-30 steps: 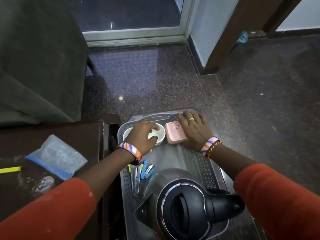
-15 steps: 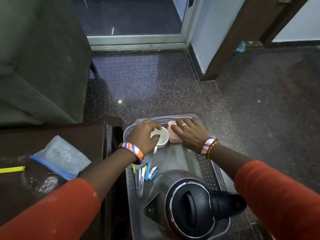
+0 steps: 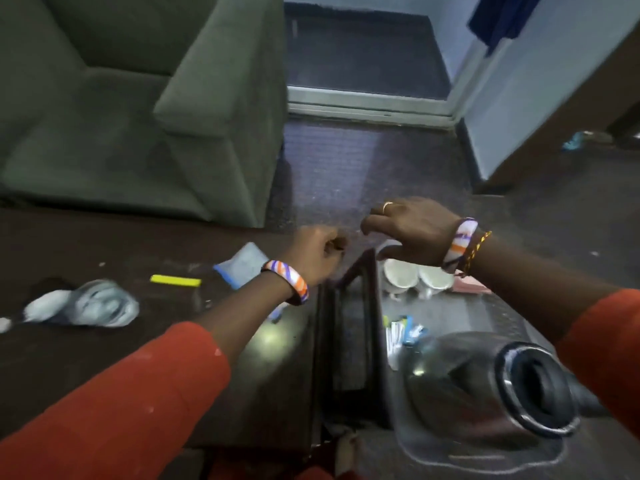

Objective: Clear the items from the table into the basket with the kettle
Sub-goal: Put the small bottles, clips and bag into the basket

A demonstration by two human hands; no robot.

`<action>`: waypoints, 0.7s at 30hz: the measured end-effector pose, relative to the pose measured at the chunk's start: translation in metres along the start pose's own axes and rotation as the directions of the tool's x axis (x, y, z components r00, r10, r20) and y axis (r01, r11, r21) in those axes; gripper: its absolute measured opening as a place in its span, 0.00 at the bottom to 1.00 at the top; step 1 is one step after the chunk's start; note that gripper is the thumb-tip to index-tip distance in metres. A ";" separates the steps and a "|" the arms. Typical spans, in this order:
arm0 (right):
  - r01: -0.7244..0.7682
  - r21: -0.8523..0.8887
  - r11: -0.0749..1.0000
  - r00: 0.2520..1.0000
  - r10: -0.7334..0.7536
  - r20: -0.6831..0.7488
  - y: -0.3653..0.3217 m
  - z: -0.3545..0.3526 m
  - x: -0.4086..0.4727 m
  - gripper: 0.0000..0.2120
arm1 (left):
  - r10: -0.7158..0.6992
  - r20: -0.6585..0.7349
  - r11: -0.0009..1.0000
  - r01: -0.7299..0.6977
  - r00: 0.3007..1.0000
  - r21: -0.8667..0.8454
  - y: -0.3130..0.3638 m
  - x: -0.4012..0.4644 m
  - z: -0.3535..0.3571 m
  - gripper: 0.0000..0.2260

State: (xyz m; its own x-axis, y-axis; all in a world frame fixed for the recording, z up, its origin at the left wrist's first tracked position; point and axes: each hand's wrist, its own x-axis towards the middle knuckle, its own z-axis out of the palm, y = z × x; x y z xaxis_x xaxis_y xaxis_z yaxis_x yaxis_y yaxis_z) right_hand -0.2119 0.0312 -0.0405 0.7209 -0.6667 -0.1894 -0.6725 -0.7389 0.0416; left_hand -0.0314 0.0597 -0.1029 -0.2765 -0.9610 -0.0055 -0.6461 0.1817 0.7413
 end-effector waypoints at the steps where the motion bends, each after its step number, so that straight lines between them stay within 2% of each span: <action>1: 0.011 0.027 1.000 1.000 -0.010 -0.013 -0.016 -0.005 0.018 0.19 | -0.020 -0.016 1.000 0.020 1.000 0.013 -0.016 -0.010 -0.014 0.11; 7: 0.039 0.173 0.984 0.992 -0.059 0.111 -0.122 0.003 0.134 0.16 | -0.226 -0.073 0.974 0.226 0.971 -0.018 -0.121 -0.084 -0.091 0.10; 10: 0.055 0.259 0.964 0.982 -0.099 0.158 -0.178 0.019 0.186 0.15 | -0.328 -0.120 0.943 0.318 0.937 -0.094 -0.175 -0.128 -0.130 0.14; 12: 0.047 0.320 0.946 0.981 -0.104 0.163 -0.214 0.032 0.219 0.15 | -0.407 -0.181 0.913 0.389 0.896 -0.125 -0.209 -0.160 -0.156 0.13; 15: -0.041 0.408 0.912 0.981 -0.040 0.189 -0.260 0.060 0.263 0.13 | -0.499 -0.351 0.866 0.450 0.792 -0.216 -0.258 -0.208 -0.192 0.13; 18: -0.153 0.450 0.880 0.972 0.053 0.228 -0.298 0.087 0.291 0.08 | -0.573 -0.505 0.810 0.540 0.646 -0.228 -0.311 -0.247 -0.222 0.14; 21: -0.252 0.465 0.849 0.955 0.141 0.260 -0.320 0.110 0.307 0.05 | -0.682 -0.529 0.659 0.739 0.506 -0.143 -0.371 -0.267 -0.246 0.18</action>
State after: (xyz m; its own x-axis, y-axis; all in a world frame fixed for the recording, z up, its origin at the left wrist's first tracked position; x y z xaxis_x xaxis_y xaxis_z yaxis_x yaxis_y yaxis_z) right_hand 0.2062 0.0737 -0.2202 0.5502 -0.7158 -0.4301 -0.8303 -0.4140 -0.3731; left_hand 0.4573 0.1971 -0.2110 0.6770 -0.7199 -0.1529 -0.5282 -0.6199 0.5802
